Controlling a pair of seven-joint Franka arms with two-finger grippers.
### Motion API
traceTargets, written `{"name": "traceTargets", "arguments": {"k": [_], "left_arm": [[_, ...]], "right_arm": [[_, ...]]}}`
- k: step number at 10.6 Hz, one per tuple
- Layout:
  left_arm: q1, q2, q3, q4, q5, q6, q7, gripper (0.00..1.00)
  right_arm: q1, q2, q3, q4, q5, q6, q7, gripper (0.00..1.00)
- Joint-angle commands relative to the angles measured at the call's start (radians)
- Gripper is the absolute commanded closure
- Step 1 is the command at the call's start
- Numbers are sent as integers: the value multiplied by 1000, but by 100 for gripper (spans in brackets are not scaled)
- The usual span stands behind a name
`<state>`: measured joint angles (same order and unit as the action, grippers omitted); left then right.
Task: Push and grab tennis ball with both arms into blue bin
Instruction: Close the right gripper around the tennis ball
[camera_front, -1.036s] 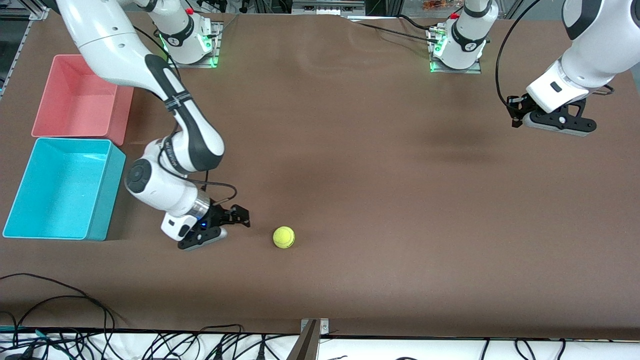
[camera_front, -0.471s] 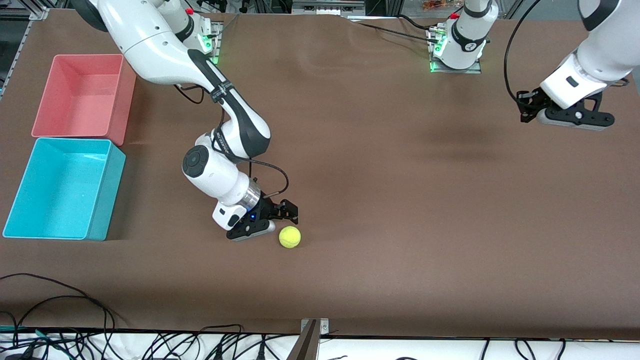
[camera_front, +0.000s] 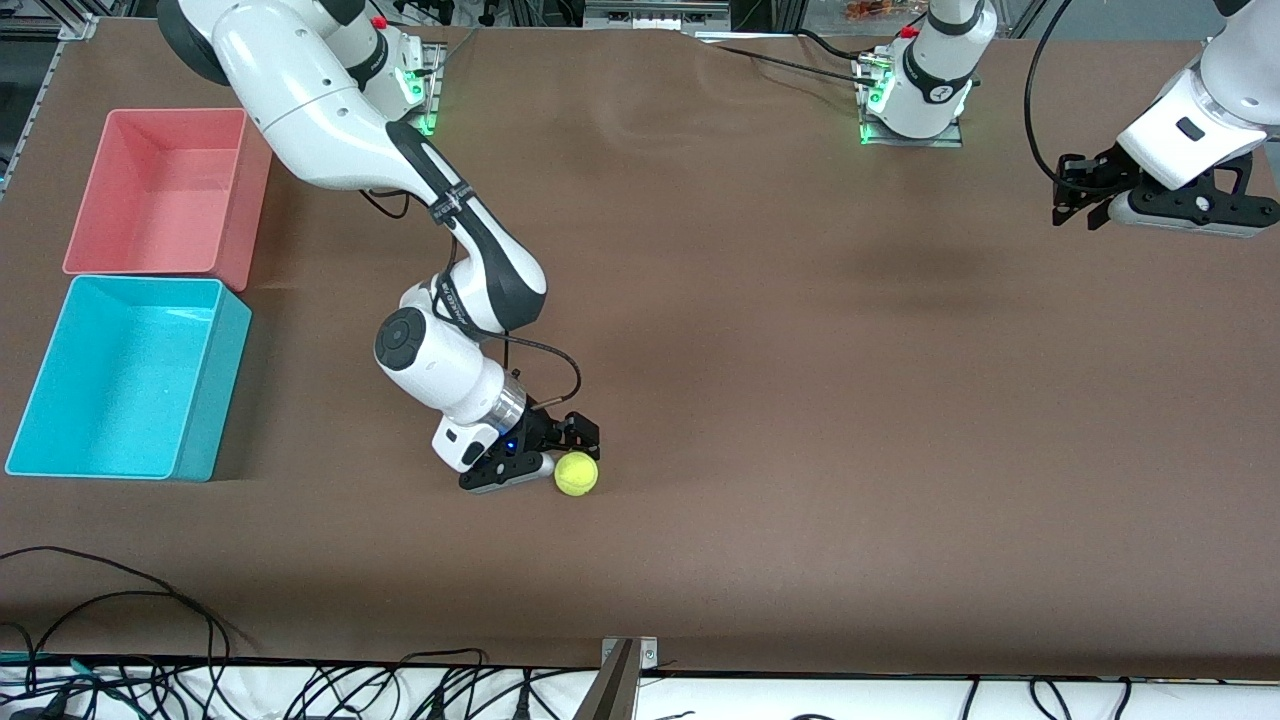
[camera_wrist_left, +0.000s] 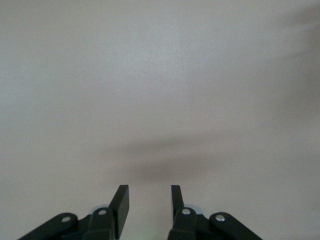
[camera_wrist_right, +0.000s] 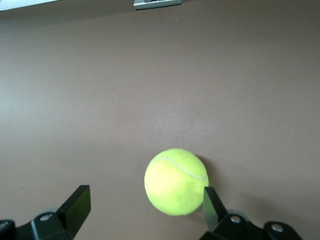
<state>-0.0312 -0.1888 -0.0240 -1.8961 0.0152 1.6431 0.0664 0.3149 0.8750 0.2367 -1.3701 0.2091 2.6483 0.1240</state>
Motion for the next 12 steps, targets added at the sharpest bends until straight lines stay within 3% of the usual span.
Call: {"name": "traceTargets", "arguments": {"k": [1, 6, 7, 12], "left_arm": [[-3, 11, -4, 64, 28, -65, -13, 37], [-7, 11, -8, 100, 25, -108, -13, 26], [-6, 11, -11, 104, 22, -112, -13, 0], [11, 55, -37, 234, 16, -198, -146, 0]], "right_arm": [[9, 73, 1, 72, -40, 22, -1, 0], [18, 123, -28, 112, -91, 36, -11, 0], [26, 134, -30, 123, -91, 38, -9, 0], [43, 169, -34, 129, -91, 84, 0, 0]]}}
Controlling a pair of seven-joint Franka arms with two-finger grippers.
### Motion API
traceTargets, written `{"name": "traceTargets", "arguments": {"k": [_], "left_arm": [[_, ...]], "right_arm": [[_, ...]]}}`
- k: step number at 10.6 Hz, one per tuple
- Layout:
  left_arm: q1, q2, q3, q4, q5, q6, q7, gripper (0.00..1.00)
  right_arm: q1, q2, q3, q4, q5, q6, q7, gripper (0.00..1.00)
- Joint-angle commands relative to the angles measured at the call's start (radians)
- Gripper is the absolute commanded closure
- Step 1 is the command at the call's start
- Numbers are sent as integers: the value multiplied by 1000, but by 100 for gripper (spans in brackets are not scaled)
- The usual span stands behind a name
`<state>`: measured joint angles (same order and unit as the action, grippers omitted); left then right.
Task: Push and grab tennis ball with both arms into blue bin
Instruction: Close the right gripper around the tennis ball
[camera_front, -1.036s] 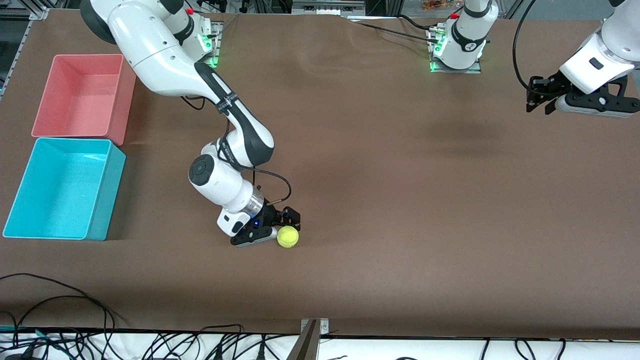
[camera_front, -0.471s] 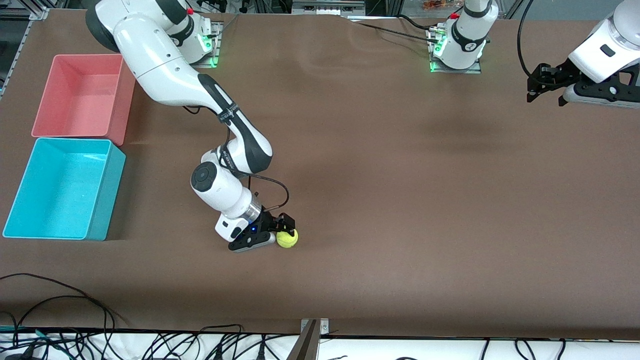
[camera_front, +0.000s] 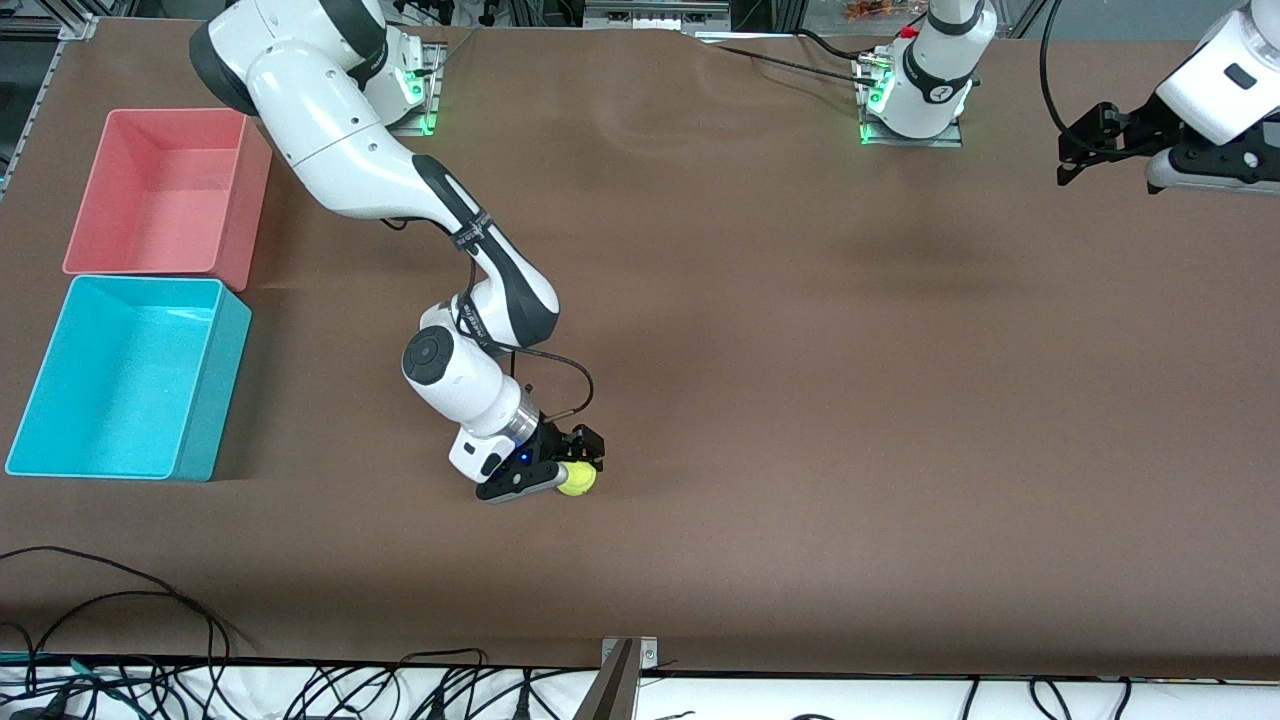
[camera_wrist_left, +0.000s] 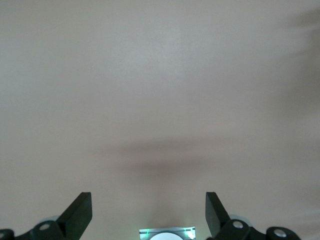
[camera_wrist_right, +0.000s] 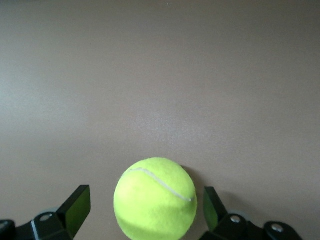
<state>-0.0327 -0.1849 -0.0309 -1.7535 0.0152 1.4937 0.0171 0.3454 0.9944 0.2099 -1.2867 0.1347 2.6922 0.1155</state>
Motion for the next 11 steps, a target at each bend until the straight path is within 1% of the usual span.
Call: {"name": "traceTargets", "arguments": {"k": [1, 2, 3, 4, 5, 6, 8, 9, 11], "left_arm": [[36, 73, -50, 123, 16, -49, -136, 0], [37, 91, -60, 153, 16, -49, -181, 0], [37, 106, -61, 163, 16, -47, -219, 0], [34, 119, -61, 172, 16, -44, -236, 0], [34, 130, -60, 172, 14, -39, -236, 0], [31, 142, -58, 172, 14, -32, -236, 0], [30, 145, -58, 163, 16, 3, -238, 0], [27, 150, -60, 167, 16, 2, -238, 0], [27, 150, -60, 169, 17, 0, -238, 0]], "right_arm": [[17, 56, -7, 46, -17, 47, 9, 0], [17, 56, -7, 46, -17, 48, 9, 0], [17, 66, -7, 46, -17, 49, 9, 3], [20, 67, -9, 46, -18, 49, 4, 15], [21, 67, -9, 46, -23, 49, 9, 52], [24, 66, -9, 44, -23, 48, 9, 70], [24, 66, -9, 44, -21, 41, 6, 90], [20, 63, -11, 44, -24, 40, -5, 95], [11, 44, -9, 44, -23, 14, -7, 96]]}}
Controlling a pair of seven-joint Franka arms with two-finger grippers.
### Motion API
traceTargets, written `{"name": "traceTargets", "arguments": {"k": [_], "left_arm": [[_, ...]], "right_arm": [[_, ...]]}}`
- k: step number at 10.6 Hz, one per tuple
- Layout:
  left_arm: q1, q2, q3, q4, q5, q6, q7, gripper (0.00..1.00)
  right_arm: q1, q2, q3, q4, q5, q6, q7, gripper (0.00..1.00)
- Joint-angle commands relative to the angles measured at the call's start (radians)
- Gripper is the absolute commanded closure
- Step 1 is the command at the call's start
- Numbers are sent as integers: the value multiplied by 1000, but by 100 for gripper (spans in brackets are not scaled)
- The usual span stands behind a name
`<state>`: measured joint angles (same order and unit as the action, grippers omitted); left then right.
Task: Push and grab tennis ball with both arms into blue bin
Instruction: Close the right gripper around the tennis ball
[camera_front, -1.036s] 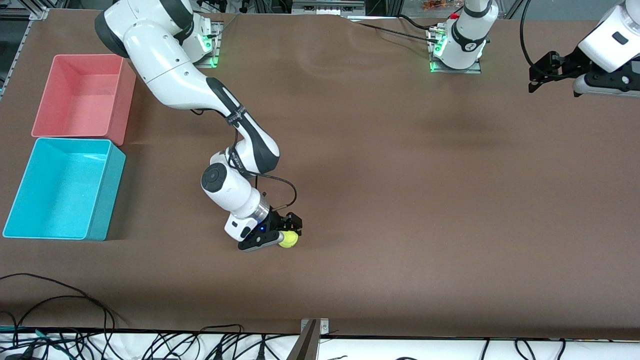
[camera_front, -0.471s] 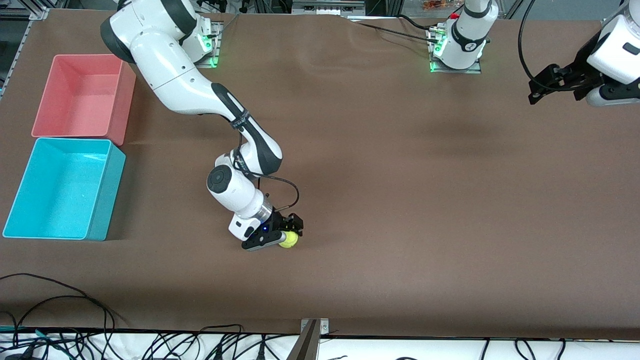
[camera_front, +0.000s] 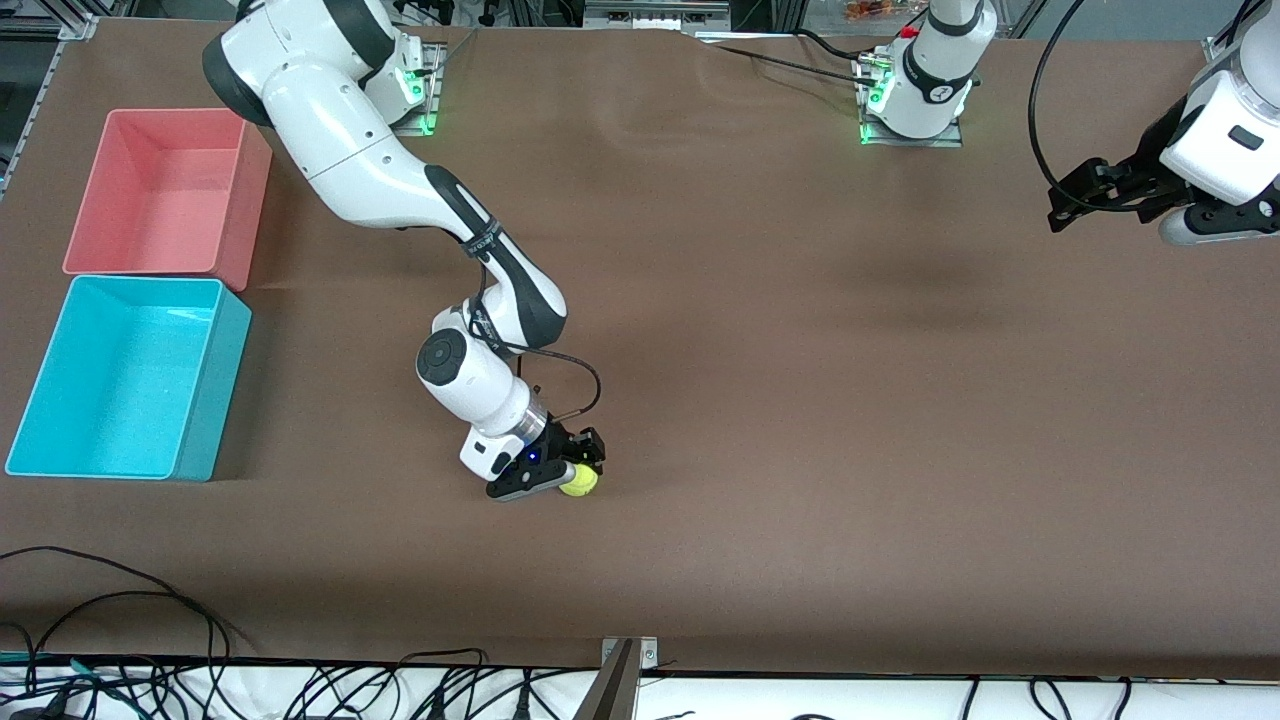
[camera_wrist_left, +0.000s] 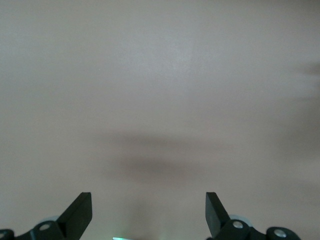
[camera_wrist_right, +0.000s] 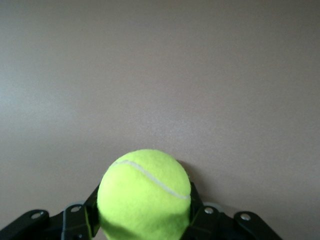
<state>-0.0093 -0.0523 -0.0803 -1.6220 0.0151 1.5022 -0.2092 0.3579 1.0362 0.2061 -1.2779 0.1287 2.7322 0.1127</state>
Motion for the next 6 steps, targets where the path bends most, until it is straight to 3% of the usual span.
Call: {"name": "traceTargets", "arguments": {"k": [1, 6], "left_arm": [[2, 19, -13, 37, 20, -10, -12, 0], [-6, 19, -36, 59, 19, -14, -13, 0]], "right_arm": [[-10, -19, -5, 35, -17, -102, -4, 96], [-74, -175, -7, 34, -20, -493, -7, 96]]}}
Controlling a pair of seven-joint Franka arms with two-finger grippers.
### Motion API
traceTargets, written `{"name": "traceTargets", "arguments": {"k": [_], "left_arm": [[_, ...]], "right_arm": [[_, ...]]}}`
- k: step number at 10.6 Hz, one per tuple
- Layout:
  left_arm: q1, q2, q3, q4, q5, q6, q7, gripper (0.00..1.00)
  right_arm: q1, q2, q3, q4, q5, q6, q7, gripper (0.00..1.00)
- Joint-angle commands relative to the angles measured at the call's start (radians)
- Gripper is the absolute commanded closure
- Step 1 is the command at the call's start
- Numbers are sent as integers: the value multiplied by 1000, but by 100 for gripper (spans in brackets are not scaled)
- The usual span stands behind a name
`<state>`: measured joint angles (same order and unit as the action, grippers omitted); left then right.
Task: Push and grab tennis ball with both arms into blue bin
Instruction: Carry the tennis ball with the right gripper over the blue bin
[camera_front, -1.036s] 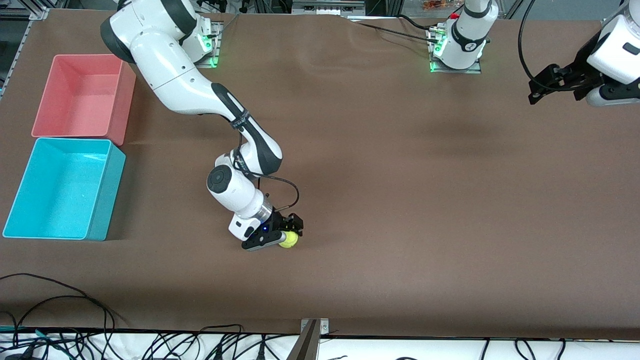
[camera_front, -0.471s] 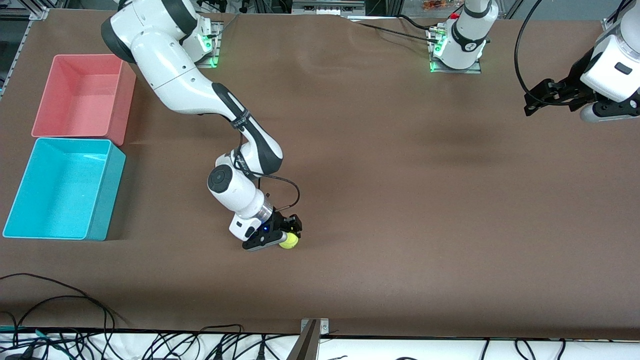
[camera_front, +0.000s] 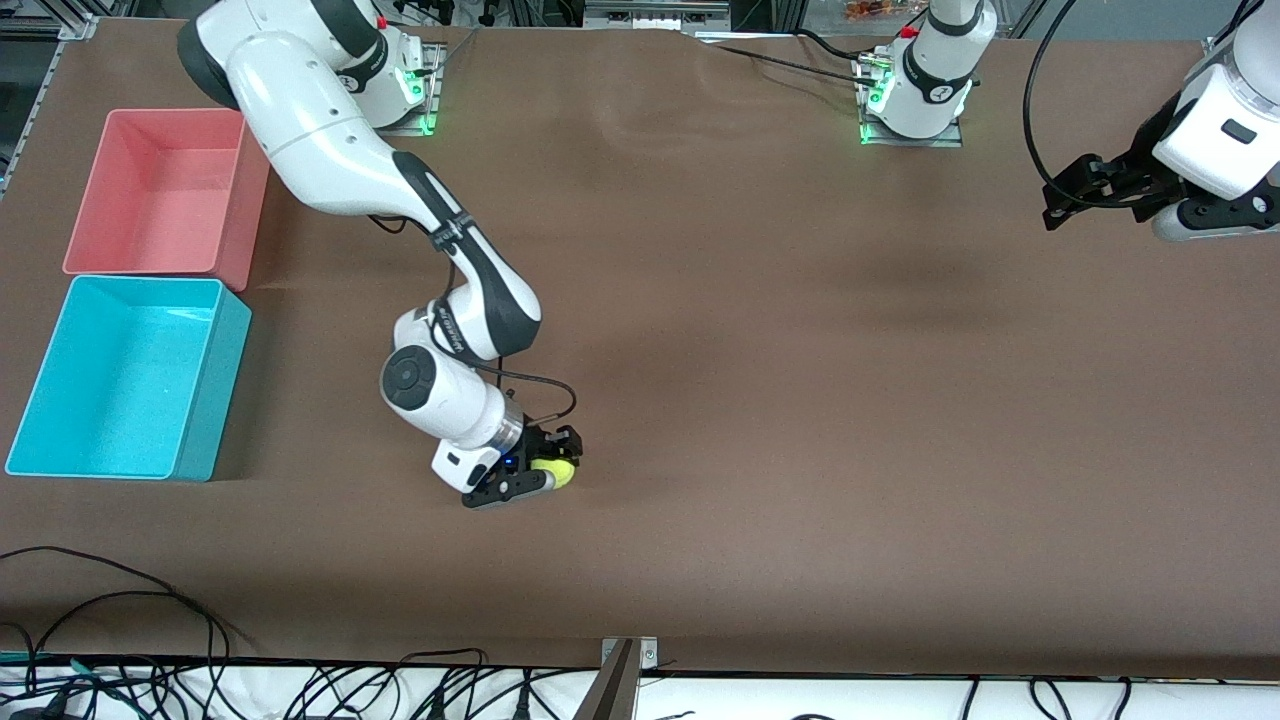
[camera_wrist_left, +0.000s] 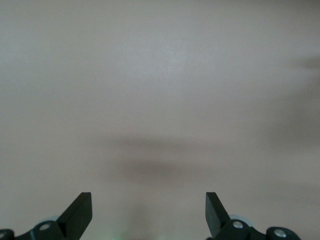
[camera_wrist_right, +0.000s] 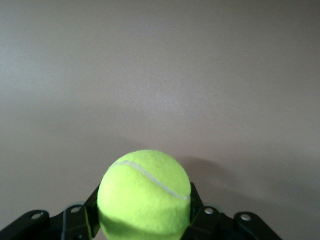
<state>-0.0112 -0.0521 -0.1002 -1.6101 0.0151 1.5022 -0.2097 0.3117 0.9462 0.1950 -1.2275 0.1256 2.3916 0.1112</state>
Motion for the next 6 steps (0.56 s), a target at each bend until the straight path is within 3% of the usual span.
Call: {"name": "traceTargets", "arguments": {"k": [1, 4, 6], "left_arm": [[3, 18, -15, 56, 14, -19, -14, 0], [7, 20, -10, 58, 6, -25, -7, 0], [4, 31, -13, 58, 8, -19, -2, 0]], "right_arm": [[-39, -110, 4, -17, -18, -213, -8, 97], [-95, -188, 0, -38, -15, -395, -100, 94], [-147, -252, -5, -76, -18, -506, -123, 97]]}}
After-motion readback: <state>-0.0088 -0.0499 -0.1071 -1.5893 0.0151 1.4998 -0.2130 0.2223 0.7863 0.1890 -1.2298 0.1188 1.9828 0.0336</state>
